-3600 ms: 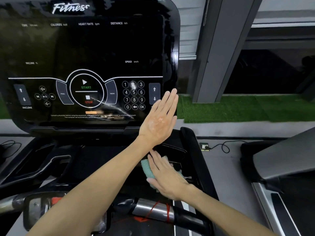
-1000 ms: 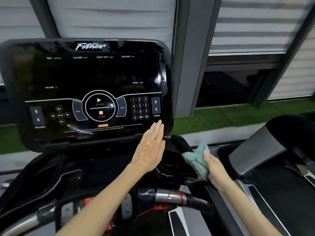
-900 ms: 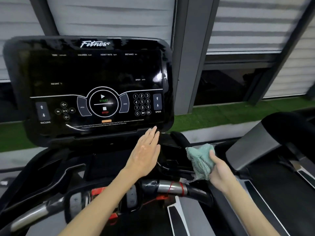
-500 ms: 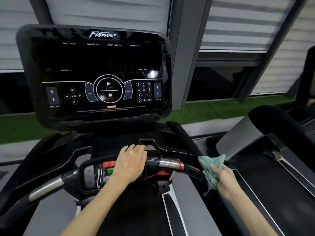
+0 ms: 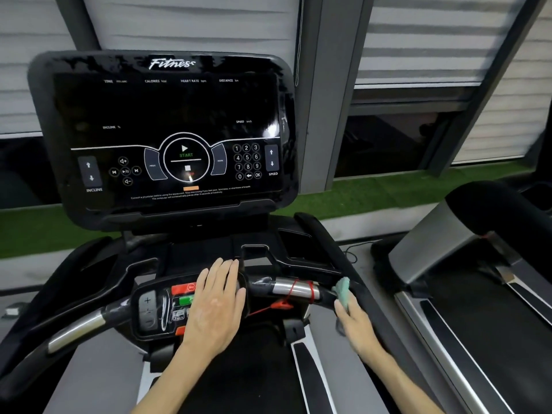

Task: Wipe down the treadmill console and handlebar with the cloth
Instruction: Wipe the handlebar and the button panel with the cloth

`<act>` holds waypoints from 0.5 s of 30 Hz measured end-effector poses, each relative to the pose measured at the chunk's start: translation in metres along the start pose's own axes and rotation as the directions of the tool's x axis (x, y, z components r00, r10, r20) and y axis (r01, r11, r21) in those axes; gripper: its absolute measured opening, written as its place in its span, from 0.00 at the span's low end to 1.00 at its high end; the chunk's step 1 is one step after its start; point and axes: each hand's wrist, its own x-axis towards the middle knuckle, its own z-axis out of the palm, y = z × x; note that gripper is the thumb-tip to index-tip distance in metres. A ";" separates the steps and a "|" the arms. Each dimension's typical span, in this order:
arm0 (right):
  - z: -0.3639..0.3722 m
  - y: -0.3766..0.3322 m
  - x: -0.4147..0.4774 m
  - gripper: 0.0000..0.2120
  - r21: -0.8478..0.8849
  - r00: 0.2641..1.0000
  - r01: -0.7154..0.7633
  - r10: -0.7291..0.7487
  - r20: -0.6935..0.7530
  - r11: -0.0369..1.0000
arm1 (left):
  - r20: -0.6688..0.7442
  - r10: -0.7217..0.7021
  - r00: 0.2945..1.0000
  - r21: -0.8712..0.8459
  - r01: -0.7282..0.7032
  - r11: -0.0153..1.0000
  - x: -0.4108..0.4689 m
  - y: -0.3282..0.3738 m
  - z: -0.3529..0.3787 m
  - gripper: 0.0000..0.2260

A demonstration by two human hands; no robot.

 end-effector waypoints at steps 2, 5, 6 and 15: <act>0.004 0.028 0.003 0.30 0.064 0.998 0.043 -0.046 0.043 0.997 | 0.002 -0.012 1.000 0.005 0.012 1.000 0.000 0.002 0.002 0.24; -0.001 0.033 0.009 0.23 0.058 0.996 0.084 -0.086 0.029 0.995 | -0.005 -0.015 1.000 0.029 0.015 0.999 0.000 0.003 0.002 0.24; -0.001 0.030 0.010 0.20 0.044 0.995 0.093 -0.094 0.019 0.995 | -0.003 -0.014 1.000 0.034 0.014 0.999 -0.001 0.003 0.002 0.24; 0.040 -0.006 0.004 0.23 -0.153 0.986 0.106 -0.124 -0.111 0.982 | -0.017 -0.047 0.999 -0.014 0.047 0.999 -0.001 0.007 0.003 0.23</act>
